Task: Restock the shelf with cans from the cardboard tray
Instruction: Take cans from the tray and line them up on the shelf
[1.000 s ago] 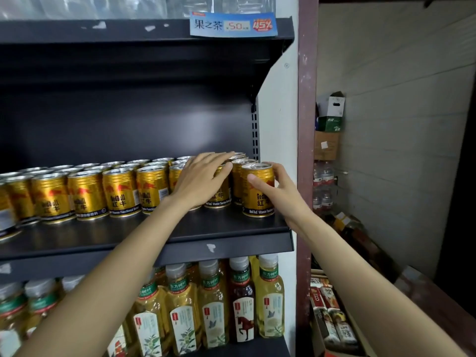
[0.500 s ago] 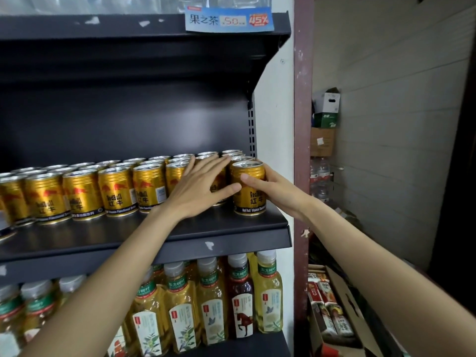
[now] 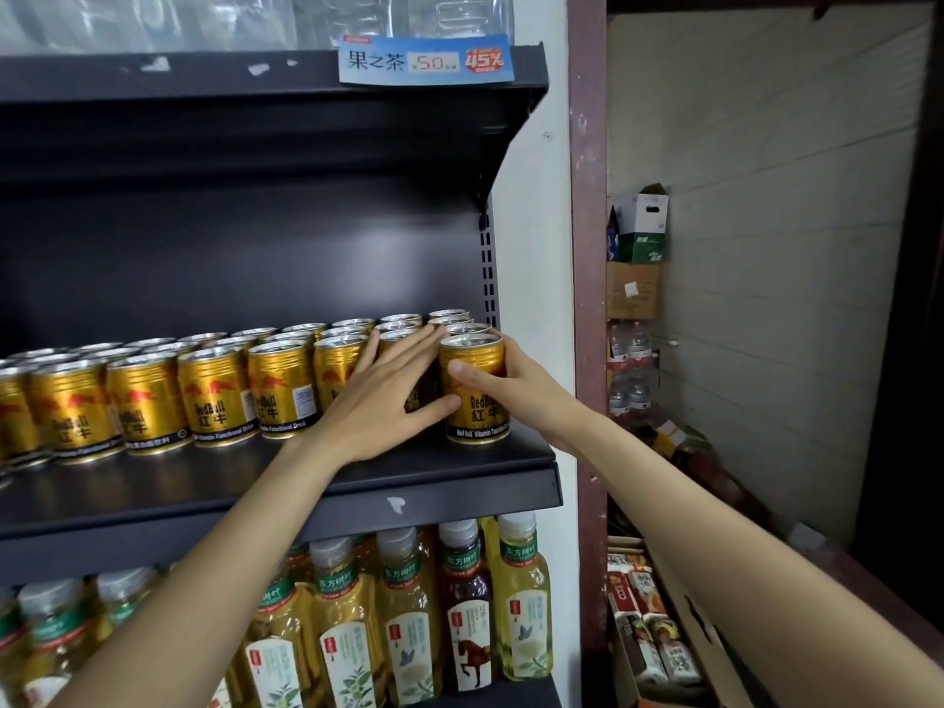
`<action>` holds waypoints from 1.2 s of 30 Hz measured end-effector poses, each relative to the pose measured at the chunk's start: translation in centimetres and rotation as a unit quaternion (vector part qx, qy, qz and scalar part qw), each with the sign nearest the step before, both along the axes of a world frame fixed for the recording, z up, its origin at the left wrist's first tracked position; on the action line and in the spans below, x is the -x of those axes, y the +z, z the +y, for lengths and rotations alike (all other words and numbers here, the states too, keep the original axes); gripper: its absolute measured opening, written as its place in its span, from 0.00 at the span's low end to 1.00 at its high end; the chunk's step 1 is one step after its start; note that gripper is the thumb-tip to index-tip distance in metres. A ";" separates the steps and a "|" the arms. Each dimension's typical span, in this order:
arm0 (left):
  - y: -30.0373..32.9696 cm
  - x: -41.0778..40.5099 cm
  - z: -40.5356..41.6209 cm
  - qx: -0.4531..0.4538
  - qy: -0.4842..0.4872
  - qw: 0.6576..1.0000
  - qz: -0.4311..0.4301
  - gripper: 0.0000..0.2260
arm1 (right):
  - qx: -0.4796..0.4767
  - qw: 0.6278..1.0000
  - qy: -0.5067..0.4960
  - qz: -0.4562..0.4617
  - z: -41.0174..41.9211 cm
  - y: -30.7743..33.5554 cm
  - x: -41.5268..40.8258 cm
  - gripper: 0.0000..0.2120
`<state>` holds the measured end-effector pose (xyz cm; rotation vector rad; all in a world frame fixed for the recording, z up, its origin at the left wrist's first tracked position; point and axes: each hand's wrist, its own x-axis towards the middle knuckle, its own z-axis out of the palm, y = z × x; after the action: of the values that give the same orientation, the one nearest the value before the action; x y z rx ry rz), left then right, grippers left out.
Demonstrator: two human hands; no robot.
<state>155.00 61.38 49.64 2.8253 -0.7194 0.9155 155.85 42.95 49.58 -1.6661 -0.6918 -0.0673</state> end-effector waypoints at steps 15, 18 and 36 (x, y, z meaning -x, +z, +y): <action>-0.6 3.2 -3.7 0.225 0.017 0.973 0.044 0.39 | -0.014 0.999 -0.003 0.043 -2.6 -0.1 -0.2 0.23; -0.9 2.8 -4.0 0.245 0.025 0.969 0.016 0.36 | -0.040 0.997 0.036 0.057 -1.8 -0.7 -0.1 0.21; -2.0 10.7 -1.3 0.396 -0.001 0.916 -0.062 0.14 | -0.126 0.956 -0.168 -0.204 -0.9 -2.6 9.2 0.17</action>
<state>144.33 60.04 47.59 2.0602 -0.2549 1.0796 146.67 42.09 47.00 -1.5179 -0.6650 -0.7304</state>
